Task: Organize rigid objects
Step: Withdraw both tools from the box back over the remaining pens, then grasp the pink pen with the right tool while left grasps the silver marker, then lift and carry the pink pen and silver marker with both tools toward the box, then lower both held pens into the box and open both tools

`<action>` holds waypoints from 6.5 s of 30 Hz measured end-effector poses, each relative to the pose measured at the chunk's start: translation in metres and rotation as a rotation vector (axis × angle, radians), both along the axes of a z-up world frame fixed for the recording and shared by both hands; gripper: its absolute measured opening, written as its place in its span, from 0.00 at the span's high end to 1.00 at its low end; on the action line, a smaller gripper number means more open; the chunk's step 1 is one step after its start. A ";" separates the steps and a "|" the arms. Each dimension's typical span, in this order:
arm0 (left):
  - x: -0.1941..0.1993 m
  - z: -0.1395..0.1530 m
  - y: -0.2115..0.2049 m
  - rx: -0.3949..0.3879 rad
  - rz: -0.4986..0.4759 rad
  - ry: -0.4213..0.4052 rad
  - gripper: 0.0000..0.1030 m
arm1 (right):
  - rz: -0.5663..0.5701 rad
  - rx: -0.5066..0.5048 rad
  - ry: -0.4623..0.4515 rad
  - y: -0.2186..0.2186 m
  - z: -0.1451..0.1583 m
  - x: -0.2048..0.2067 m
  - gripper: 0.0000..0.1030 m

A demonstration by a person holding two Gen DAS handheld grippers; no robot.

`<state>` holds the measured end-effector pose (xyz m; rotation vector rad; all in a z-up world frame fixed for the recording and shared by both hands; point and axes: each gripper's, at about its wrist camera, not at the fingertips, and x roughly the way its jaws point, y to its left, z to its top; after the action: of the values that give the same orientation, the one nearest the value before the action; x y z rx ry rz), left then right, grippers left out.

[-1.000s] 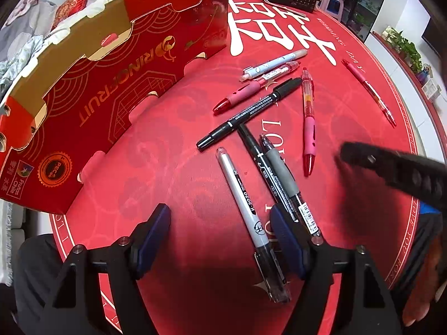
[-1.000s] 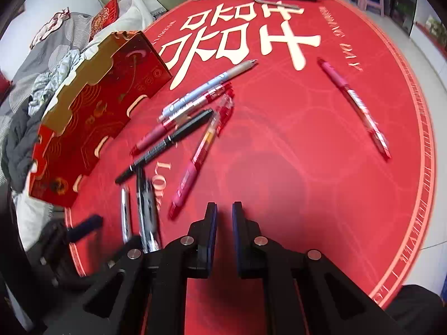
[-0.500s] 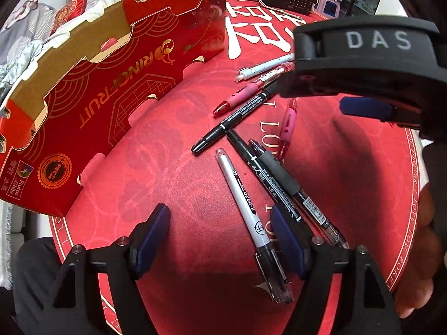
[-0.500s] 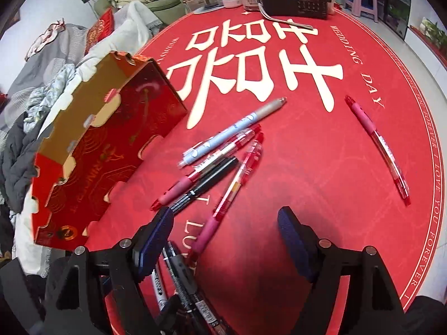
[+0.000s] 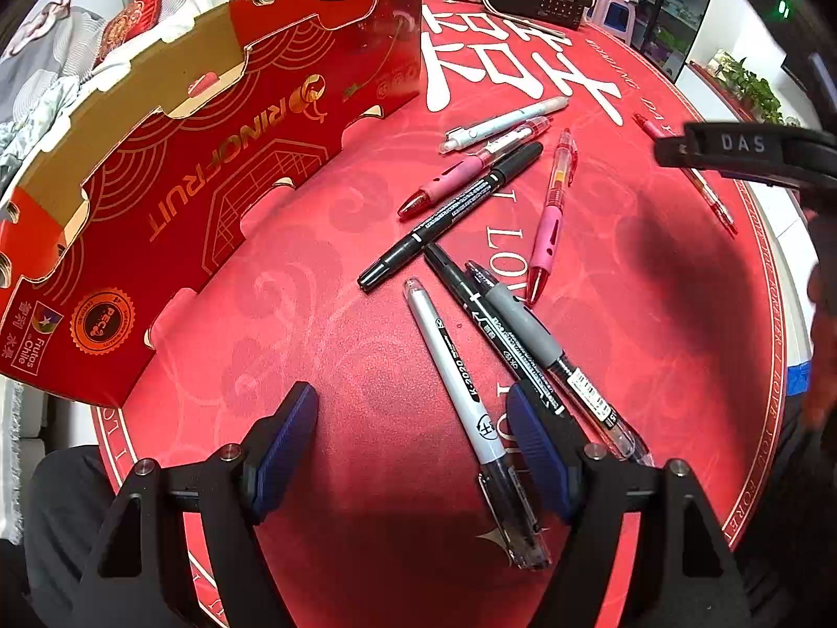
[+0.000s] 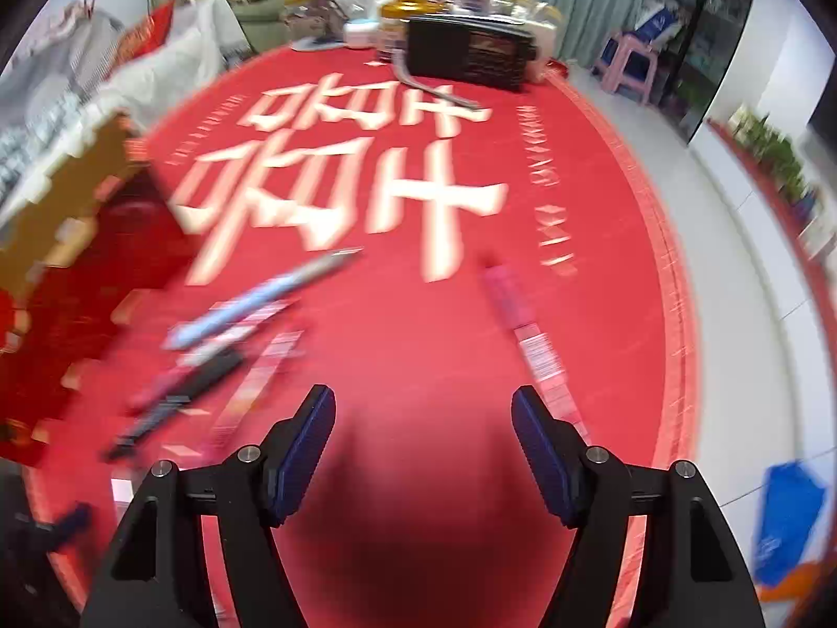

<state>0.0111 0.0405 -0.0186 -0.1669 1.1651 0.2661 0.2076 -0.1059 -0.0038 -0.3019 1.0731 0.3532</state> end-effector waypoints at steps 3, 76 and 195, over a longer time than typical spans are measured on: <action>0.000 0.000 -0.001 0.000 0.000 0.000 0.24 | 0.016 -0.015 0.052 -0.017 -0.012 0.025 0.30; -0.013 0.013 -0.013 -0.009 -0.109 0.047 0.91 | 0.121 0.119 0.144 0.002 -0.016 -0.118 0.89; 0.009 0.114 0.173 -0.019 0.281 -0.196 0.91 | 0.455 0.302 0.009 0.213 0.111 -0.099 0.89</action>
<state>0.0197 0.2134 0.0955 -0.3664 0.9488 0.4762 0.1082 0.1069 0.1070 -0.2715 0.9378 0.9152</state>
